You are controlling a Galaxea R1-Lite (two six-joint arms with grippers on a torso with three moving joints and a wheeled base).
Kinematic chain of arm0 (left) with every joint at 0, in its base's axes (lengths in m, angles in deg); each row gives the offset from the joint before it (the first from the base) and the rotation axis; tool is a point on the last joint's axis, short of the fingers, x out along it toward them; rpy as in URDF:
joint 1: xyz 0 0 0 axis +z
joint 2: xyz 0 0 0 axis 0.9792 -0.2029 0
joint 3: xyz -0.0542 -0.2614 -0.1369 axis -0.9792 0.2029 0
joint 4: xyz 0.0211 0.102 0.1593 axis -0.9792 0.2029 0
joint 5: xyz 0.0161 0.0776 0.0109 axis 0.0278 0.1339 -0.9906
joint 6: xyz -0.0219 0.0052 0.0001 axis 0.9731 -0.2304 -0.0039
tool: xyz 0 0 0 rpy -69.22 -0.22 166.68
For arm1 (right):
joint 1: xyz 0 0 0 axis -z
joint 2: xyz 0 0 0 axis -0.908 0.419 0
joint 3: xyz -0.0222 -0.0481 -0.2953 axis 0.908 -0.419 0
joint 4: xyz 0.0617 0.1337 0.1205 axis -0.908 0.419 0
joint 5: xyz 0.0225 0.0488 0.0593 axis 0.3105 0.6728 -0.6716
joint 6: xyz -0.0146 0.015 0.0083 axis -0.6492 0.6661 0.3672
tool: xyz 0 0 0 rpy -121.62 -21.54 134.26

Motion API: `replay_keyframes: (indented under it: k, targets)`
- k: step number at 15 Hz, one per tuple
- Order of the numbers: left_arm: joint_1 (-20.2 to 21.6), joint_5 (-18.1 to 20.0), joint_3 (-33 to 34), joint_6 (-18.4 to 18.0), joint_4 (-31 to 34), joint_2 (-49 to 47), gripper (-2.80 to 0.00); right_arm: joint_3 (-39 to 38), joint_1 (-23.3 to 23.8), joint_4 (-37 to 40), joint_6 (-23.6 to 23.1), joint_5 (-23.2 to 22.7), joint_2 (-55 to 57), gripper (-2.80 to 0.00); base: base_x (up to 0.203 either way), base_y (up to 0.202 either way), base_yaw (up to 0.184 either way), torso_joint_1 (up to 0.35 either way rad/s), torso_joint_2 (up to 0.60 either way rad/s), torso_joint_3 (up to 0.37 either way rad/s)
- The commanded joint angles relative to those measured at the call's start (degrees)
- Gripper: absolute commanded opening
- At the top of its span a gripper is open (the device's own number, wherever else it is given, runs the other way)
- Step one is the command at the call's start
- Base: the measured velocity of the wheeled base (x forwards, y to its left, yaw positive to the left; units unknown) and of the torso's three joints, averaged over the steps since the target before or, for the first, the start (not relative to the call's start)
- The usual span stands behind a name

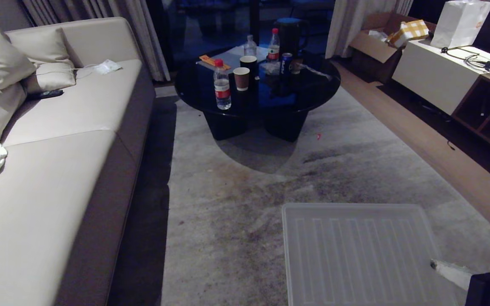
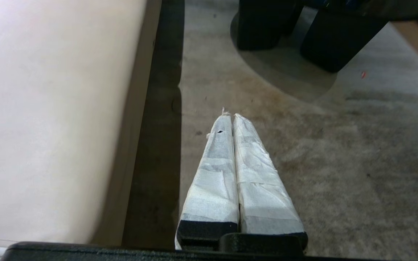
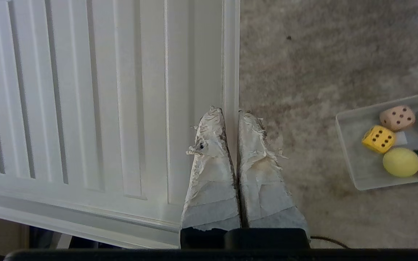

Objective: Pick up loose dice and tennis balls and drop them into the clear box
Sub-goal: Close the lid

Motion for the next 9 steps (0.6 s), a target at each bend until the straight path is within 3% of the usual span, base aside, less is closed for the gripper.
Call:
replay_keyframes:
  k: [1,9]
  targets:
    - [0.0,0.0,0.0,0.1,0.0,-0.1,-2.80,-0.4,0.0,-0.3,0.1,-0.1,0.0,-2.80,0.000,0.000,0.000,0.003,0.00,-0.193]
    - [0.0,0.0,0.0,0.1,0.0,0.0,-2.80,-0.4,0.0,-0.2,0.1,-0.1,0.1,-2.80,0.000,0.000,0.000,0.001,0.00,-0.198]
